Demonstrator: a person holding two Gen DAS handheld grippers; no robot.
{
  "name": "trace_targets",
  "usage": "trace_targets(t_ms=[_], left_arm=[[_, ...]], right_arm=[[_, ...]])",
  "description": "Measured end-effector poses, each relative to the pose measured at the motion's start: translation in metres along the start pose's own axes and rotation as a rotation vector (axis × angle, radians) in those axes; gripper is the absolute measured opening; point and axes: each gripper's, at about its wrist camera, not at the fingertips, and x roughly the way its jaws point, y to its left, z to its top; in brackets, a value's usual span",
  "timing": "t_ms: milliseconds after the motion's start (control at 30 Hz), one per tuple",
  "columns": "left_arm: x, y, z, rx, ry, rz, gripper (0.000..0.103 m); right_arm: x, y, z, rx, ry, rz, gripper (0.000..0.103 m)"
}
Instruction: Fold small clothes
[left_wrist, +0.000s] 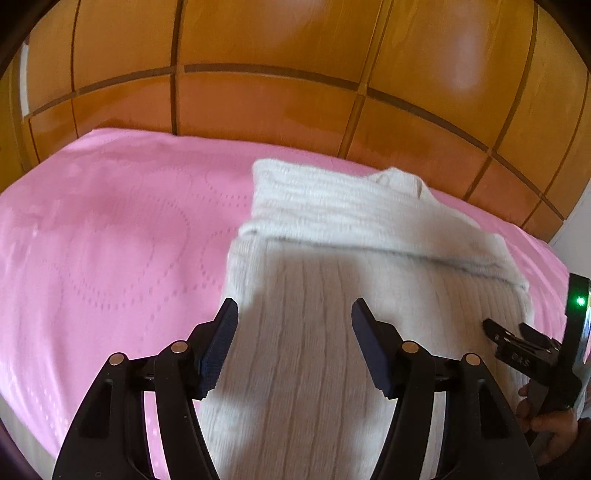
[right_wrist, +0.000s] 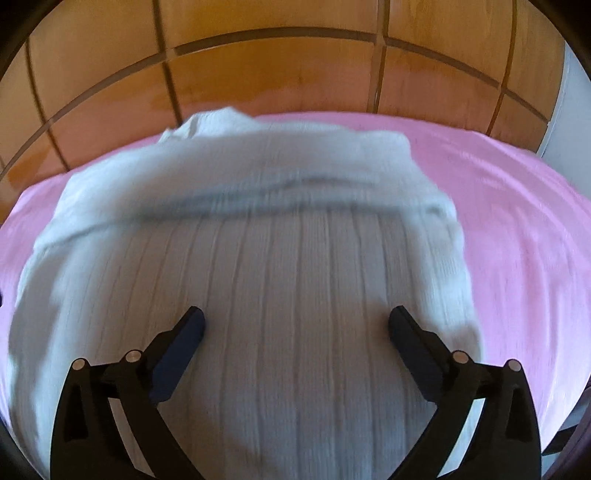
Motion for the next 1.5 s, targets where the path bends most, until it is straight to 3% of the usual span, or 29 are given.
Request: trace_targets(t_ms=[333,467,700,900,1100,1200,1267,1300,1367,1433,1500], left_arm=[[-0.014,0.037,-0.045,0.022,0.081,-0.023,0.063],[-0.024,0.047,-0.062,0.05,0.106,-0.036,0.063],[-0.04,0.06,-0.098,0.067,0.181,-0.102,0.063],[-0.051,0.066,-0.108,0.061,0.202,-0.145,0.063],[-0.056,0.066,-0.122,0.089,0.243,-0.209,0.059],[-0.053,0.064,-0.125,0.1,0.257,-0.222,0.059],[-0.055,0.061,-0.126,0.118,0.262,-0.237,0.036],[-0.056,0.061,-0.128,0.125,0.268,-0.242,0.033],[-0.055,0.061,-0.129,0.129,0.275,-0.254,0.017],[-0.058,0.063,-0.128,0.117,0.271,-0.27,0.01],[-0.063,0.062,-0.123,0.104,0.256,-0.297,0.007]], right_arm=[[-0.052,-0.021,-0.053,-0.017,0.008,0.087,0.1],[-0.069,-0.037,-0.061,0.011,-0.016,0.064,0.1],[-0.092,-0.091,-0.076,0.138,-0.033,0.041,0.1],[-0.087,-0.117,-0.105,0.24,0.047,0.148,0.099],[-0.081,-0.104,-0.118,0.195,0.103,0.216,0.081],[-0.081,-0.098,-0.119,0.157,0.123,0.222,0.065],[-0.082,-0.095,-0.121,0.128,0.139,0.237,0.055],[-0.082,-0.093,-0.121,0.117,0.149,0.245,0.05],[-0.082,-0.091,-0.121,0.105,0.167,0.27,0.035],[-0.082,-0.087,-0.118,0.097,0.187,0.304,0.014],[-0.088,-0.082,-0.113,0.091,0.19,0.347,0.013]])
